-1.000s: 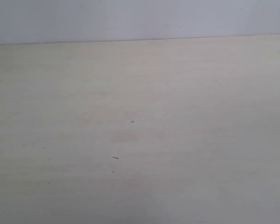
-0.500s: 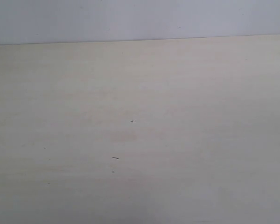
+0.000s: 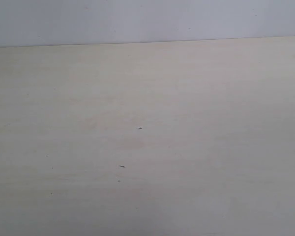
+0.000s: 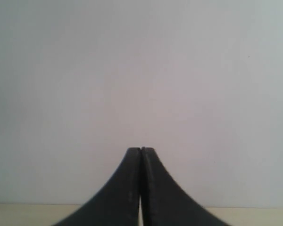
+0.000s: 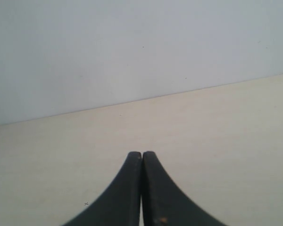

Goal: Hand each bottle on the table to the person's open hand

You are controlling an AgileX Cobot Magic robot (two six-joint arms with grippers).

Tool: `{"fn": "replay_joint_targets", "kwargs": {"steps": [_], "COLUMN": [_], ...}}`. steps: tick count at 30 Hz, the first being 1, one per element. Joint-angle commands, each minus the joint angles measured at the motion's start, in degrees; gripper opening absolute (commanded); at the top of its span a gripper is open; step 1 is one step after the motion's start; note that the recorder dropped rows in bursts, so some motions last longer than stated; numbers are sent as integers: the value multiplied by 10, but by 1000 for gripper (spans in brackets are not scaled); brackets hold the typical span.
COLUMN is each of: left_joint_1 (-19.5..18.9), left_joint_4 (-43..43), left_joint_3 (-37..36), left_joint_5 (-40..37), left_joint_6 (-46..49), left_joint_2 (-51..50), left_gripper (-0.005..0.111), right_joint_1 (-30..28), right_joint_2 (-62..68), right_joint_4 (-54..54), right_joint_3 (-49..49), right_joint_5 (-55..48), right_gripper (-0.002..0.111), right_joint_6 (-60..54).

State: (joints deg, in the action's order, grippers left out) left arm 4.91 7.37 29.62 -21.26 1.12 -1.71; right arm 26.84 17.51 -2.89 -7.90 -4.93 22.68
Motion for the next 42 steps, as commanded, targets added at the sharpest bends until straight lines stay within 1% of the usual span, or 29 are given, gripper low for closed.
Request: {"fn": "replay_joint_targets", "kwargs": {"steps": [1, 6, 12, 18, 25, 31, 35, 42], "left_joint_1": [-2, -2, -2, -2, -2, -2, -2, -2], "left_joint_4": [5, 5, 5, 3, 3, 3, 3, -10], "left_joint_3": [-2, -22, -67, -127, -198, -253, -270, -272], "left_joint_5": [-16, -17, 28, 68, 68, 68, 69, 67], "left_joint_6": [2, 2, 2, 3, 34, 34, 34, 29], "left_joint_2": [3, 4, 4, 13, 13, 13, 13, 13], "left_gripper": [0, 0, 0, 0, 0, 0, 0, 0], "right_joint_1": [-2, -2, -2, -2, -2, -2, -2, -2], "right_joint_2": [-3, -3, -3, -3, -3, -3, -3, -3], "right_joint_4": [-1, -1, -1, -1, -1, -1, -1, -1], "right_joint_3": [1, 1, 1, 1, 1, 1, 1, 1], "right_joint_5": [3, 3, 3, 3, 3, 3, 3, 3], "right_gripper": [0, 0, 0, 0, 0, 0, 0, 0], "right_joint_6": [-1, -1, -1, -1, -1, -1, -1, -1]}}
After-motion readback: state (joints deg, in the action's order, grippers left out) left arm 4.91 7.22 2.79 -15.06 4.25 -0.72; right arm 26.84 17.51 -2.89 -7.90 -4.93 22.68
